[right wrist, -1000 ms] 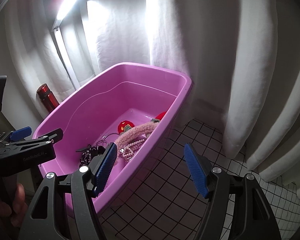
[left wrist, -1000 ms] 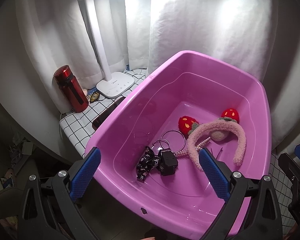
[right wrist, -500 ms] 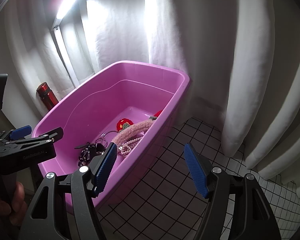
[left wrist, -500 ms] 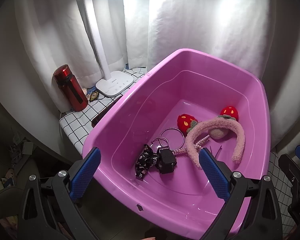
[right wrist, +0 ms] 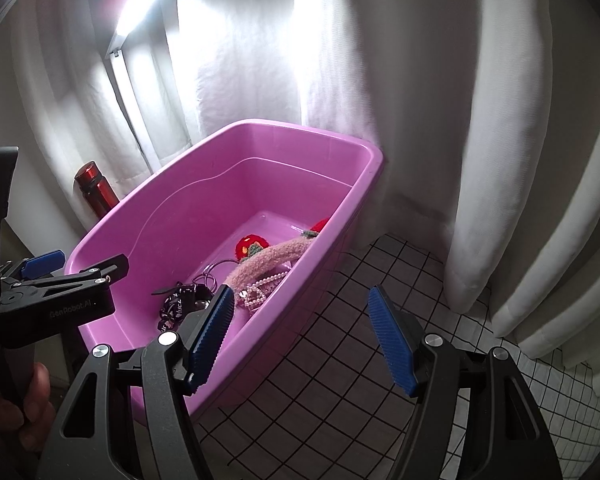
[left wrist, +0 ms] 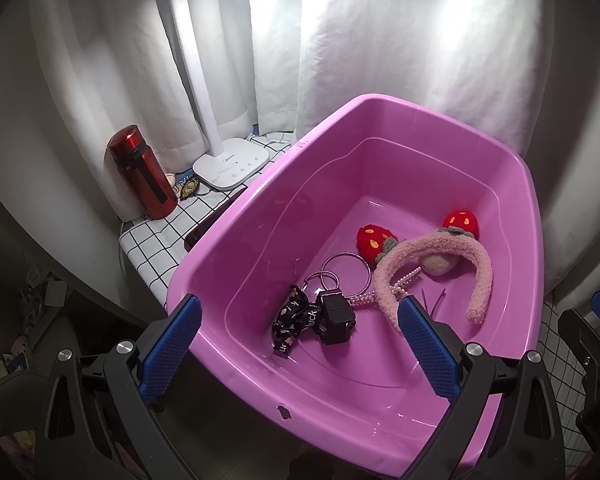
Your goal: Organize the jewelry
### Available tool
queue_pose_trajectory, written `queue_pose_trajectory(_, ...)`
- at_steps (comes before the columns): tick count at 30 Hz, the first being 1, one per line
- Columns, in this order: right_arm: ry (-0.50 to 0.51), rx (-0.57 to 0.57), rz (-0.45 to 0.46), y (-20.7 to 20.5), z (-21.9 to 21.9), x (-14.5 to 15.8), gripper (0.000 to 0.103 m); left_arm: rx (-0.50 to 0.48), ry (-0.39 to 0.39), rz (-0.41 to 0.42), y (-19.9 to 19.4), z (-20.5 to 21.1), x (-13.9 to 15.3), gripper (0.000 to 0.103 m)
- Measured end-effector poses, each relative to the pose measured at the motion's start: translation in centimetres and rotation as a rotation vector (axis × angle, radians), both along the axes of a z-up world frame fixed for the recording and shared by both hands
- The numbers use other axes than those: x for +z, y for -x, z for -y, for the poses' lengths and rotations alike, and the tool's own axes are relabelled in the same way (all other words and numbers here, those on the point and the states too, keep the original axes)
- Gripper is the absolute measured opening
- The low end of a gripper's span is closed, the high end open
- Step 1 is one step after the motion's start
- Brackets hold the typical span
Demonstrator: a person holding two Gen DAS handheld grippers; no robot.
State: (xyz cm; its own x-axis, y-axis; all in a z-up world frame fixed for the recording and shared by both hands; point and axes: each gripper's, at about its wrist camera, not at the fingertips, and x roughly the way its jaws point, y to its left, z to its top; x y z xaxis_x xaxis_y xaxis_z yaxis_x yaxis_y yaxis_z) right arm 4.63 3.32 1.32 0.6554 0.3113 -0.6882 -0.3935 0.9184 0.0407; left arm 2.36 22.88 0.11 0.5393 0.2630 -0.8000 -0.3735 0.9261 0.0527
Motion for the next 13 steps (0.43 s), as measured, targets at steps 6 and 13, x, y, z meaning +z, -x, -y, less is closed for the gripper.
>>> queue_pose_trajectory(6,-0.001,0.001,0.001,0.02,0.02,0.0,0.067,0.003,0.006,0.004,0.05,-0.19,0.05,0.097)
queue_pose_trajectory(13,-0.005,0.005,0.002,0.07,0.03,-0.05,0.067,0.02,0.022,-0.011,0.09,-0.58,-0.15,0.097)
